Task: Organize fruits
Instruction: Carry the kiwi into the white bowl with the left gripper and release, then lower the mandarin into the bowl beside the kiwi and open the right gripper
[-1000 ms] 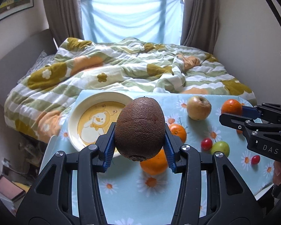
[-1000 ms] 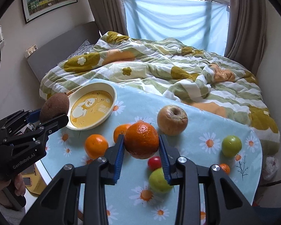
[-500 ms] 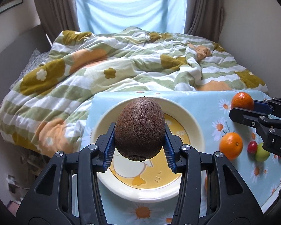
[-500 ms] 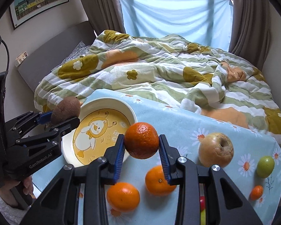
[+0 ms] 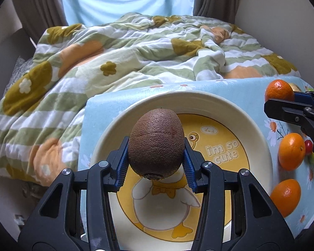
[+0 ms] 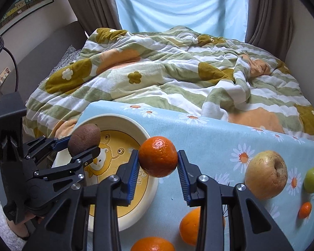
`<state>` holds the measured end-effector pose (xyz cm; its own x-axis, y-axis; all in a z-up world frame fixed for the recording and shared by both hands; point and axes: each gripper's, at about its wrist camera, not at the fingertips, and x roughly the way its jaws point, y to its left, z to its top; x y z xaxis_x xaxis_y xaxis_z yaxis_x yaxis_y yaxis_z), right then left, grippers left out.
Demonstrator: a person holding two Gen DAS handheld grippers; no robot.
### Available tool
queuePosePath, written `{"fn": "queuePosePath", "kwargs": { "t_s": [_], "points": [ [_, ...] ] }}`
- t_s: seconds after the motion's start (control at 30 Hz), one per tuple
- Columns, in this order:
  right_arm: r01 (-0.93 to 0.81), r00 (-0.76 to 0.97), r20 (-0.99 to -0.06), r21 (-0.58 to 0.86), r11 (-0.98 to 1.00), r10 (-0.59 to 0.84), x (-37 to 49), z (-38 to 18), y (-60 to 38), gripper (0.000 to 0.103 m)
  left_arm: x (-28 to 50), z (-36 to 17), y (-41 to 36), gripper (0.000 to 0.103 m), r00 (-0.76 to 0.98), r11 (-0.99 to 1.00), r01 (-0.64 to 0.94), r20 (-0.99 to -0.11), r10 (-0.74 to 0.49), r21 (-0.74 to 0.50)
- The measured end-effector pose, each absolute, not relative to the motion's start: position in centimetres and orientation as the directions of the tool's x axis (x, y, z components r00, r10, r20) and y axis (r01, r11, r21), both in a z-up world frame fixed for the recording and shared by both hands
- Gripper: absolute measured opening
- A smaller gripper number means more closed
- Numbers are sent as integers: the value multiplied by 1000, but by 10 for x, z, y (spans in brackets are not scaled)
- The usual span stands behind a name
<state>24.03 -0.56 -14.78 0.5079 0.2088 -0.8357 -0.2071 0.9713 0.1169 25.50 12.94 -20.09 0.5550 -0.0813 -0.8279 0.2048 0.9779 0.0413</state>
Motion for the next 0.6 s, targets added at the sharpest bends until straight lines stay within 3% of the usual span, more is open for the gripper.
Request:
{"fn": "queuePosePath", "kwargs": {
  "t_s": [0.23,0.3,0.33,0.37,0.4,0.6],
  "points": [
    [-168,509,-842,108,980,180,248,-151,-9,33,265,-210,129,53,530,970,240,-842,-106,29],
    [-158,511,-841,109,981,176,249,-150,-11,33,265,-210,128,59,531,970,241,-842,-100,37],
    [-155,513,-841,108,982,173,250,-150,-11,33,264,-208,128,72,540,970,240,-836,-98,41],
    [-153,515,-840,107,982,172,251,-149,-12,33,263,-205,128,96,550,969,242,-828,-103,40],
    [-151,516,-839,106,983,170,251,-148,-13,33,262,-202,129,103,556,969,245,-823,-113,33],
    [-153,525,-834,104,983,169,253,-142,-15,33,256,-193,132,103,550,970,241,-827,-115,26]
  ]
}}
